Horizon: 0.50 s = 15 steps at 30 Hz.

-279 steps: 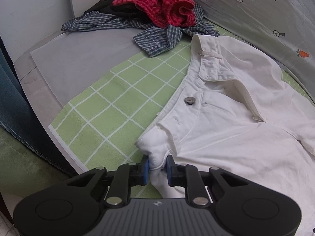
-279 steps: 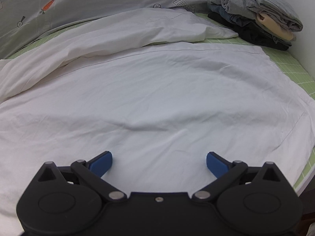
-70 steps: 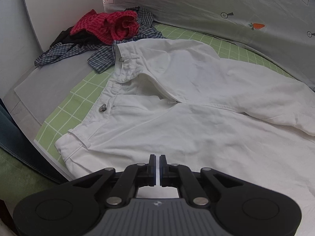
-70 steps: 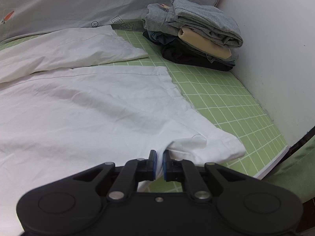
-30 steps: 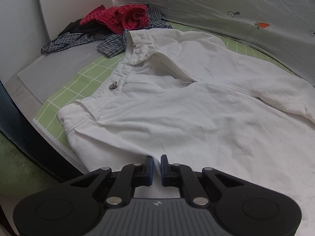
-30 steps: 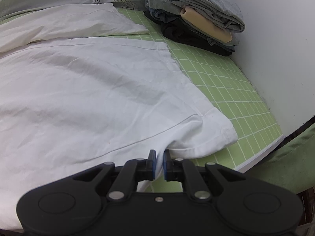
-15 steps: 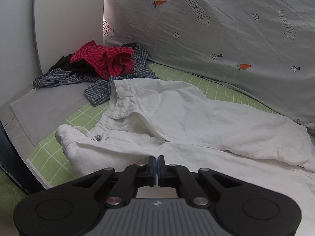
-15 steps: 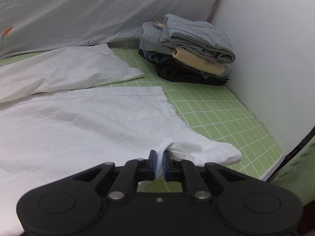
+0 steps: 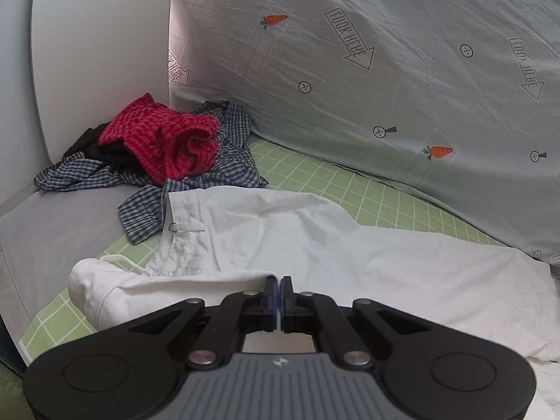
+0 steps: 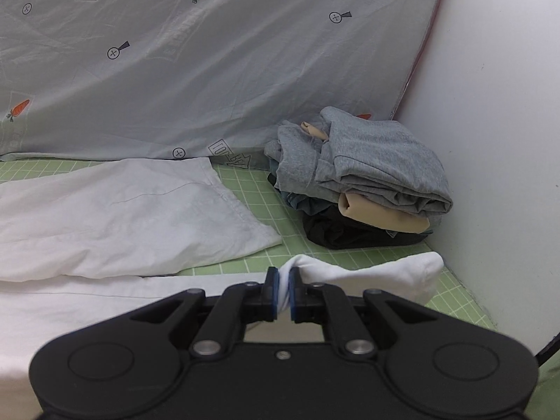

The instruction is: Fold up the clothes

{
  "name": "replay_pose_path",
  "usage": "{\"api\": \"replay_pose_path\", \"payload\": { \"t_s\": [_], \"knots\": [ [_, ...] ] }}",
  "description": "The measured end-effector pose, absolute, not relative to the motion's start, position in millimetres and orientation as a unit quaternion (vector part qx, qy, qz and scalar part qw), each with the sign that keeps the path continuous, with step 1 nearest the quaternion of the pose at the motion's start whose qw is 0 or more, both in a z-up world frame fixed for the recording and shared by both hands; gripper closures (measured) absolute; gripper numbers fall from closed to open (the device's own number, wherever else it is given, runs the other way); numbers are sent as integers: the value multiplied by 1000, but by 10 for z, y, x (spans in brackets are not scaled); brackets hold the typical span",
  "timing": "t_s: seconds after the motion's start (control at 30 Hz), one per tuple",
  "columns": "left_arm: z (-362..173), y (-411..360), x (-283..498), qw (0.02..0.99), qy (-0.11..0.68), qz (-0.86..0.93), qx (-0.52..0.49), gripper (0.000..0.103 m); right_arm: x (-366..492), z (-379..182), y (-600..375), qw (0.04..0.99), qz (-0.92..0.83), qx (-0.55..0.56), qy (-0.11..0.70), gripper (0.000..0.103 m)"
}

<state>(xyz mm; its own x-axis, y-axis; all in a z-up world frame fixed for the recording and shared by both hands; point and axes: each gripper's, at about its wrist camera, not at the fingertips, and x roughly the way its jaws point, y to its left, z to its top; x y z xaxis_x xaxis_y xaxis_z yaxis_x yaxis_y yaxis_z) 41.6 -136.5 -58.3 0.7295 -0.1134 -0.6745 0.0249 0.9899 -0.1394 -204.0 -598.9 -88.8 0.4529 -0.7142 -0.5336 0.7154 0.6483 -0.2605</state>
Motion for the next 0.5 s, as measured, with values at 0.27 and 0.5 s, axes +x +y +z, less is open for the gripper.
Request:
{"api": "replay_pose_path", "payload": {
  "t_s": [0.27, 0.5],
  "knots": [
    [-591, -1456, 853, 926, 365, -53, -78, 103, -1477, -977, -6120, 858, -406, -8, 315, 99],
    [-784, -1610, 1639, 923, 375, -42, -68, 103, -680, -944, -6559, 865, -404, -4, 296, 103]
  ]
}}
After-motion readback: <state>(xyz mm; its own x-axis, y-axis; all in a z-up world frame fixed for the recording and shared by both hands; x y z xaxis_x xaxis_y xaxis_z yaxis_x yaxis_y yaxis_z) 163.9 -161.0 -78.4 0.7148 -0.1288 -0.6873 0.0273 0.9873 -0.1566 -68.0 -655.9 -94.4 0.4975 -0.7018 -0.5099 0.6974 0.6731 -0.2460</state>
